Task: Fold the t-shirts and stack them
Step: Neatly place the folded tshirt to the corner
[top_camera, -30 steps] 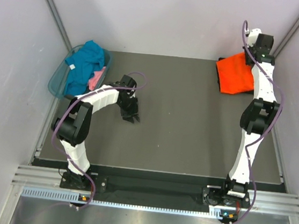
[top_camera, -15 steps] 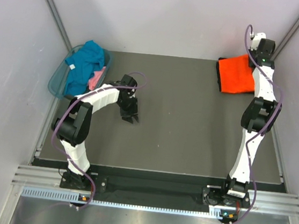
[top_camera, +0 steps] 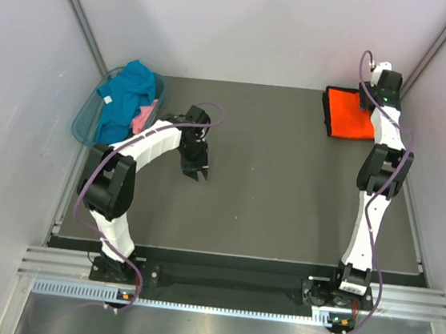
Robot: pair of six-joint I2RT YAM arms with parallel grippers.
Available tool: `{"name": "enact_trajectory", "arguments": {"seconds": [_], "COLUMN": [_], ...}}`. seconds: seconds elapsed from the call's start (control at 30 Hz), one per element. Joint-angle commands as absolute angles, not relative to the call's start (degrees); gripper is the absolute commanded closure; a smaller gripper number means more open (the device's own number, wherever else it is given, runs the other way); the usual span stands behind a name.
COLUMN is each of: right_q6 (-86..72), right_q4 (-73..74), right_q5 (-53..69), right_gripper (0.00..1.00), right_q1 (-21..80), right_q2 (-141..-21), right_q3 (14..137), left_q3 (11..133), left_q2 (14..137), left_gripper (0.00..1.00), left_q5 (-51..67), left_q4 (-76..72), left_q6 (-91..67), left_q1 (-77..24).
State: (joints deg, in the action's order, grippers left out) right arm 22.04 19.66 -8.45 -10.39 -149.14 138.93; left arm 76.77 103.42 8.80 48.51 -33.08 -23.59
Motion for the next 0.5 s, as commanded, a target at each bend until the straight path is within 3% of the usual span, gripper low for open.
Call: {"name": "enact_trajectory", "arguments": {"seconds": [0.0,0.1,0.23,0.47], "right_q6": [20.22,18.9,18.11,9.77], "right_q4": [14.24,14.59,14.24,25.82], "right_q5": [-11.25,-11.95,-11.26,-6.69], "right_gripper": [0.19,0.01,0.0,0.0], "right_q1": [-11.78,-11.78,-12.13,-9.76], "right_q2": [-147.14,-143.28,-138.0,-127.8], "right_q3": [143.44,142.83,140.29,136.14], "left_q3": [81.03,82.61,85.78,86.58], "left_q2": [99.76,99.05,98.44,95.98], "left_gripper": [0.6,0.6,0.6,0.6], "left_q5": [6.68,6.68,7.12,9.31], "left_q4": [52.99,53.79,54.75,53.88], "left_q6": [-33.31,-33.83,-34.45,-36.3], "left_q1": [-24.87,-25.22,-26.36,-27.77]}}
